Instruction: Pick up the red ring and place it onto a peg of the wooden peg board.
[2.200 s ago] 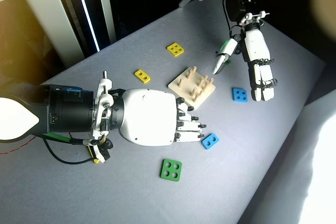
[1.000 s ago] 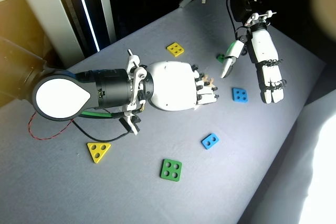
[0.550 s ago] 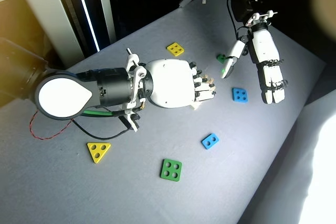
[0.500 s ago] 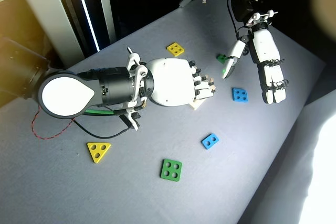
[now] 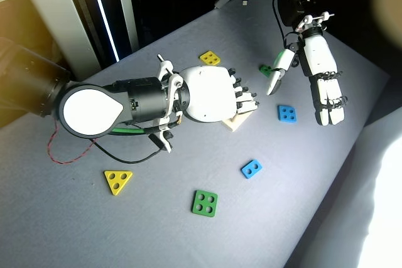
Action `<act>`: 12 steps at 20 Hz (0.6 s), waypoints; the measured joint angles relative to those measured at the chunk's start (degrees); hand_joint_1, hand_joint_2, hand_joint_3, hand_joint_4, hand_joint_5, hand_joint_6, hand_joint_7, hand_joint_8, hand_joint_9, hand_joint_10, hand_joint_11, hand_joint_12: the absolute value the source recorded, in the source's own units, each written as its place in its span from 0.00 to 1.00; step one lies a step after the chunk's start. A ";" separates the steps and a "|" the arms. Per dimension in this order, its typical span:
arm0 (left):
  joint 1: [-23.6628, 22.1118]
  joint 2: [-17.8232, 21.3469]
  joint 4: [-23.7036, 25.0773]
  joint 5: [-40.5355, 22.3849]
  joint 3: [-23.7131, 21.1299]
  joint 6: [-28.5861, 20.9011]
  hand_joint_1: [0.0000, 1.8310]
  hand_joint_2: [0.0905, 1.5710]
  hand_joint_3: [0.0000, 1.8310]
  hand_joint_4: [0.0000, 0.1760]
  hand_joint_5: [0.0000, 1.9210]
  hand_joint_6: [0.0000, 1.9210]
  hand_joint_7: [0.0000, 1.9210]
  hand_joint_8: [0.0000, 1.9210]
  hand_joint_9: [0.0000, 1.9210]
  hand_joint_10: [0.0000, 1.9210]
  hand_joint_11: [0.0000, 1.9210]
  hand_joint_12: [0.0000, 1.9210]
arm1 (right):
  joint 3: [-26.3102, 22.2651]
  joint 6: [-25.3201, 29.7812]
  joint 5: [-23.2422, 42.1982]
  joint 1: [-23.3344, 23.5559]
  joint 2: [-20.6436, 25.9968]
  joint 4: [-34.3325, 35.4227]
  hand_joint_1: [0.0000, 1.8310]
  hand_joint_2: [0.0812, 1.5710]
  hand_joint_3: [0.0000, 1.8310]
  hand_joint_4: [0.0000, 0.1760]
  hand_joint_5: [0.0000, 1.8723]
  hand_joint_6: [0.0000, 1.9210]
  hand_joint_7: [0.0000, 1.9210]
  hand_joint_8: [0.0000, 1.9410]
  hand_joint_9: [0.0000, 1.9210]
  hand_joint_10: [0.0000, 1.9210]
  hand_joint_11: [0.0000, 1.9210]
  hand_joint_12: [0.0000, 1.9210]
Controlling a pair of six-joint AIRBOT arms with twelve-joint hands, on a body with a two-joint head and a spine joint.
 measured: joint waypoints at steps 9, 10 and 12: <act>-0.37 -0.37 0.26 0.44 0.33 0.07 0.29 0.63 0.00 1.00 0.01 0.00 0.00 0.00 0.00 0.00 0.00 0.00 | 0.63 0.59 0.22 0.87 -1.60 -1.68 0.60 0.73 0.00 0.00 0.46 0.61 0.33 0.09 0.16 0.26 0.00 0.73; -0.37 -0.42 0.33 0.50 0.33 0.07 0.28 0.63 0.00 1.00 0.01 0.00 0.00 0.00 0.00 0.00 0.00 0.00 | 0.63 0.59 0.22 0.92 -1.70 -1.70 0.59 0.73 0.00 0.00 0.46 0.61 0.32 0.09 0.16 0.27 0.00 0.73; -0.37 -0.42 0.55 0.61 0.33 0.11 0.27 0.63 0.00 1.00 0.01 0.00 0.00 0.00 0.00 0.00 0.00 0.00 | 0.63 0.68 0.22 0.92 -1.95 -1.90 0.59 0.73 0.00 0.00 0.47 0.61 0.32 0.09 0.15 0.26 0.00 0.71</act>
